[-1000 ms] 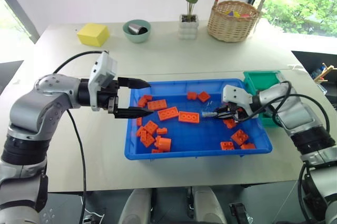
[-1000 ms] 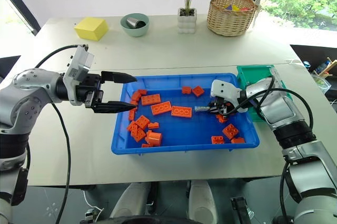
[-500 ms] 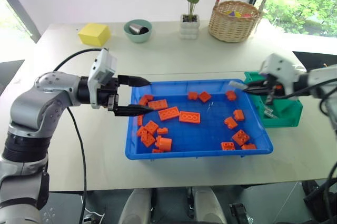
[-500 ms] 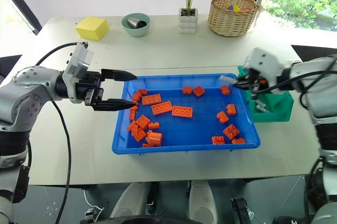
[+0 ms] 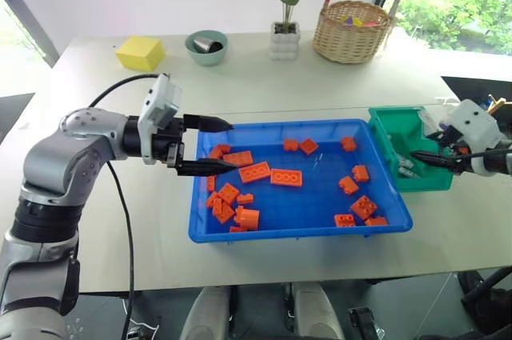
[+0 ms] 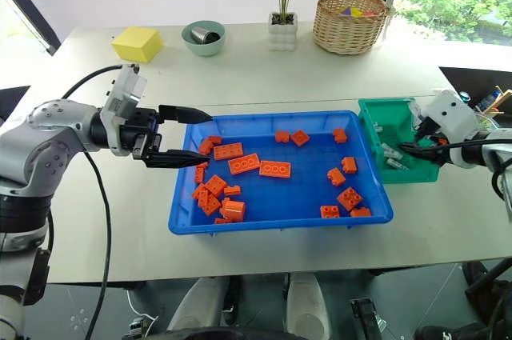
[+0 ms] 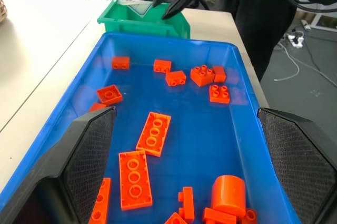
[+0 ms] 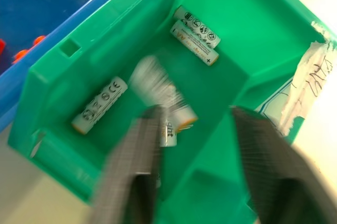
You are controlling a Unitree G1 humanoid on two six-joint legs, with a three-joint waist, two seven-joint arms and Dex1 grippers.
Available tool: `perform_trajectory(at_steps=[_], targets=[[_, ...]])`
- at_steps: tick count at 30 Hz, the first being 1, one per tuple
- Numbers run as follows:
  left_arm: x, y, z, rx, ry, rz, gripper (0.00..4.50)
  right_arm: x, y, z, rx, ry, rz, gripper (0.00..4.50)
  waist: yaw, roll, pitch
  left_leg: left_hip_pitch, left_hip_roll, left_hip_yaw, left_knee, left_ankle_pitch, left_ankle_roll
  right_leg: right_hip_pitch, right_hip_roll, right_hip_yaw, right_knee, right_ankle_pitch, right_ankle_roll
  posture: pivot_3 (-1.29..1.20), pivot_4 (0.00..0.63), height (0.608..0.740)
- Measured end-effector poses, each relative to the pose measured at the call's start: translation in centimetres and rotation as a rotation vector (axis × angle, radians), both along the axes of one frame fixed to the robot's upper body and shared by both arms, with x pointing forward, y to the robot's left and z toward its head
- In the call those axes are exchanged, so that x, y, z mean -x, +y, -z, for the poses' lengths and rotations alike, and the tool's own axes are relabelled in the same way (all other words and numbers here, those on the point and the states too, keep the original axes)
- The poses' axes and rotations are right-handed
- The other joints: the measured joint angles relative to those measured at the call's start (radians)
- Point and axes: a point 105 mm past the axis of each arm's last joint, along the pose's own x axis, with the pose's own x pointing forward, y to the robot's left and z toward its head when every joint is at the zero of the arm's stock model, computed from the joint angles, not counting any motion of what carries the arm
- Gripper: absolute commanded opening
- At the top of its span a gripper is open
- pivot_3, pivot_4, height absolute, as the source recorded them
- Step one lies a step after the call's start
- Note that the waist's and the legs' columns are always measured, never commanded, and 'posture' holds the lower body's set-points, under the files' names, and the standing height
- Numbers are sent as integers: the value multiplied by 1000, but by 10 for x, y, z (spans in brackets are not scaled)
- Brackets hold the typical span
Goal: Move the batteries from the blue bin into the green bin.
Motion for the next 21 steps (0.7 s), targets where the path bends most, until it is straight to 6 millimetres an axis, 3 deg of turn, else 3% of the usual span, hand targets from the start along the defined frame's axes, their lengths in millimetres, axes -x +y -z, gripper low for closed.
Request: perform_trajectory(at_steps=[5, 8, 10, 15, 21], targets=[[0, 0, 0, -3, -7, 4, 4500, 9, 17, -16, -24, -21, -99, 2835, 1, 0, 0, 0, 0, 0, 0, 0, 0, 0, 0, 0, 0, 0, 0, 0, 150, 702], [0, 2, 1, -6, -5, -1, 4500, 28, 27, -31, -61, -31, -195, 2835, 6, 0, 0, 0, 0, -1, 0, 0, 1, 1, 0, -1, -1, 0, 0, 0, 150, 702], [1, 6, 2, -2, 9, -12, 4500, 54, 32, -31, -92, 16, -258, 2835, 15, 0, 0, 0, 0, -1, 0, -1, 2, 2, 0, -1, -1, 0, 0, 0, 150, 702], [3, 23, 4, -3, 41, -62, 4500, 101, 15, -22, -155, 143, -224, 2835, 24, 0, 0, 4, 1, 0, 1, -2, 3, 7, 0, -1, -5, -1, 0, 0, 150, 702], [4, 28, 4, -16, 49, -70, 4500, 114, -3, -26, -209, 100, -130, 2835, 22, 0, 0, 9, 2, 0, 0, -2, 3, 13, 1, -1, -10, -2, -4, 0, 150, 702]])
